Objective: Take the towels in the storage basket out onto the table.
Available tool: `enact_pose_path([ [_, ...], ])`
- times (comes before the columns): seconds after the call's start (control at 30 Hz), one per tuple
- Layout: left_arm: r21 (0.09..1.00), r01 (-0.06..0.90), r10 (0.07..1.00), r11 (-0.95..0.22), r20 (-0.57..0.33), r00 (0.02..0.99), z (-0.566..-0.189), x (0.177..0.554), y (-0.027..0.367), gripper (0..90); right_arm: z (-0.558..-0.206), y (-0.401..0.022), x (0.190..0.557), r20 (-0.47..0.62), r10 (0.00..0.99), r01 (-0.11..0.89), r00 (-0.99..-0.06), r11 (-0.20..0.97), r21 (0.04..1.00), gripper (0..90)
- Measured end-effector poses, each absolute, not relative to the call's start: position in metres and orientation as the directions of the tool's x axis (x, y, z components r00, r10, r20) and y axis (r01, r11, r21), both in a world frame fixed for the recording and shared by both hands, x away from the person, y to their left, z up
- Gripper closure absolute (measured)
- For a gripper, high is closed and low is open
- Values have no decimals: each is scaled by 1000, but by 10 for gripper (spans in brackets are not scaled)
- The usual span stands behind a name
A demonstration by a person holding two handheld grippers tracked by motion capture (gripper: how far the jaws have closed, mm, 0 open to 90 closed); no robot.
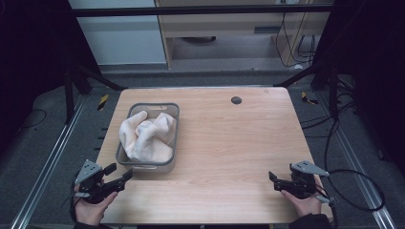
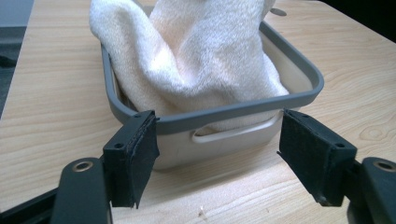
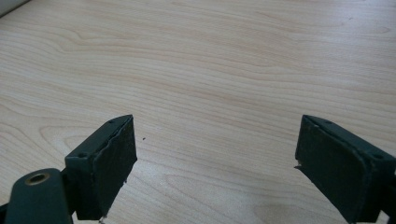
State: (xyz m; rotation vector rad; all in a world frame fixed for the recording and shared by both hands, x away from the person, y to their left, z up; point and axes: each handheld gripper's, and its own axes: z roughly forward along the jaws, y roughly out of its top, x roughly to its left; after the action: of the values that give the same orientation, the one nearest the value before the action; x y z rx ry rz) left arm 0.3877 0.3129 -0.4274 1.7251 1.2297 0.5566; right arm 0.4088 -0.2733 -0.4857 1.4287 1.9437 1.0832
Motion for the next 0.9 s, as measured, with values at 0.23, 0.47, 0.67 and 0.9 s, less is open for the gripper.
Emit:
enact_pose_path([
  [0.23, 871, 482, 902, -92, -132, 411, -419, 390, 311, 265, -486, -273, 409, 65, 942, 552, -329, 136, 823, 119],
  [0.47, 879, 466, 898, -101, -121, 424, -407, 393, 307, 251, -486, -272, 409, 67, 941, 552, -332, 136, 823, 118],
  [0.67, 884, 453, 895, -114, -106, 432, -399, 394, 304, 245, -486, -271, 409, 67, 939, 555, -337, 141, 820, 117],
  [0.9, 889, 440, 893, -128, -90, 442, -389, 400, 299, 230, -486, -271, 409, 64, 940, 557, -336, 143, 818, 117],
])
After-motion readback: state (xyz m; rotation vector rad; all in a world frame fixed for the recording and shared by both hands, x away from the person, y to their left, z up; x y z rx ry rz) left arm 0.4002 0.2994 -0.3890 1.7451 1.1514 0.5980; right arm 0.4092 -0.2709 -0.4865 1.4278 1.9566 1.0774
